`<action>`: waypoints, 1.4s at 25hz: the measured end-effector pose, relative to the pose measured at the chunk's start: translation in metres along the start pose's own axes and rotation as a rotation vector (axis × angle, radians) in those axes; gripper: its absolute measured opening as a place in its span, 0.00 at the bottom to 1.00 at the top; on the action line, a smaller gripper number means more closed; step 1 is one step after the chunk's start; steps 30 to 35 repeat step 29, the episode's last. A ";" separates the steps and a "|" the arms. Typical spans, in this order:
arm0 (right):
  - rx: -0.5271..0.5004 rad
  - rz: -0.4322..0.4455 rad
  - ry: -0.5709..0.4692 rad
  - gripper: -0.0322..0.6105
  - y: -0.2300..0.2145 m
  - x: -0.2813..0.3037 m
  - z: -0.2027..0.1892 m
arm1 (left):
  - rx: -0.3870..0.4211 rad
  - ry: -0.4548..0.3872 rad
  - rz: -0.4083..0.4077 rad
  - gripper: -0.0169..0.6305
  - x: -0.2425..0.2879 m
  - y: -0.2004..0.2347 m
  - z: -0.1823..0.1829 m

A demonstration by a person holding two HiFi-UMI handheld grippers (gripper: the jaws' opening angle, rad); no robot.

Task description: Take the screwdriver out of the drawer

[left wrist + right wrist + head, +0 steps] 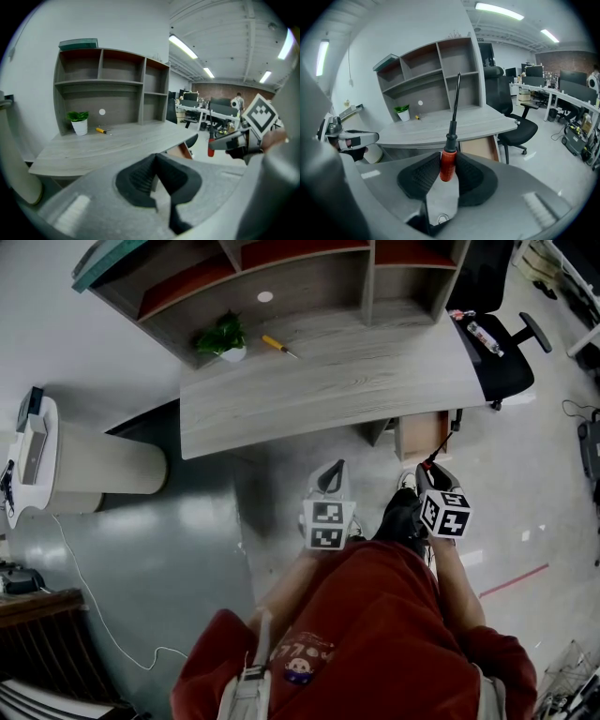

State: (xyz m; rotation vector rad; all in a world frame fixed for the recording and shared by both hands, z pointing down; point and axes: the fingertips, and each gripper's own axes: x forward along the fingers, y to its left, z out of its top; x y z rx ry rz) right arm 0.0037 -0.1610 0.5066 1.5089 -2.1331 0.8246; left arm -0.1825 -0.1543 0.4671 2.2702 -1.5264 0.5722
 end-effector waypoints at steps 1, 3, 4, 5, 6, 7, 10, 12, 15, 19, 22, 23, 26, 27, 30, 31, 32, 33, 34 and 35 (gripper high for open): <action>0.001 0.001 -0.001 0.21 0.000 0.000 0.000 | 0.002 0.001 0.000 0.02 0.000 -0.001 0.000; -0.002 -0.003 -0.002 0.21 -0.001 0.000 0.001 | 0.006 0.002 0.003 0.02 0.000 0.000 -0.001; -0.007 -0.009 0.000 0.21 -0.001 0.000 0.001 | 0.007 0.003 0.005 0.02 0.000 0.000 -0.001; -0.013 -0.016 0.005 0.21 -0.002 0.000 0.001 | 0.007 0.003 0.006 0.02 0.000 0.001 -0.001; -0.018 -0.021 0.009 0.21 -0.002 0.000 0.001 | 0.006 0.005 0.006 0.02 0.001 0.001 -0.002; -0.021 -0.022 0.012 0.21 -0.002 0.000 0.000 | 0.006 0.006 0.005 0.02 0.001 0.001 -0.002; -0.019 -0.021 0.008 0.21 -0.002 0.000 0.001 | 0.008 0.006 0.002 0.02 0.002 0.000 -0.002; -0.017 -0.021 0.007 0.21 -0.002 0.001 0.001 | 0.009 0.006 -0.001 0.02 0.003 -0.001 -0.002; -0.020 -0.023 0.010 0.21 -0.002 0.001 0.001 | 0.010 0.006 -0.007 0.02 0.004 -0.003 -0.002; -0.019 -0.024 0.010 0.21 -0.003 0.001 0.001 | 0.010 0.006 -0.010 0.02 0.005 -0.004 -0.001; -0.017 -0.024 0.009 0.21 -0.003 0.000 0.001 | 0.012 0.009 -0.011 0.02 0.005 -0.004 -0.002; -0.018 -0.024 0.008 0.21 -0.003 0.001 0.001 | 0.012 0.010 -0.011 0.02 0.006 -0.004 -0.002; -0.017 -0.025 0.006 0.21 -0.005 0.002 0.003 | 0.014 0.010 -0.012 0.02 0.008 -0.004 -0.001; -0.015 -0.026 0.005 0.21 -0.006 0.003 0.003 | 0.016 0.009 -0.013 0.02 0.009 -0.004 0.000; -0.011 -0.029 0.004 0.21 -0.008 0.004 0.004 | 0.018 0.008 -0.014 0.02 0.012 -0.005 0.001; -0.011 -0.029 0.004 0.21 -0.008 0.004 0.004 | 0.018 0.008 -0.014 0.02 0.012 -0.005 0.001; -0.011 -0.029 0.004 0.21 -0.008 0.004 0.004 | 0.018 0.008 -0.014 0.02 0.012 -0.005 0.001; -0.011 -0.029 0.004 0.21 -0.008 0.004 0.004 | 0.018 0.008 -0.014 0.02 0.012 -0.005 0.001; -0.011 -0.029 0.004 0.21 -0.008 0.004 0.004 | 0.018 0.008 -0.014 0.02 0.012 -0.005 0.001; -0.011 -0.029 0.004 0.21 -0.008 0.004 0.004 | 0.018 0.008 -0.014 0.02 0.012 -0.005 0.001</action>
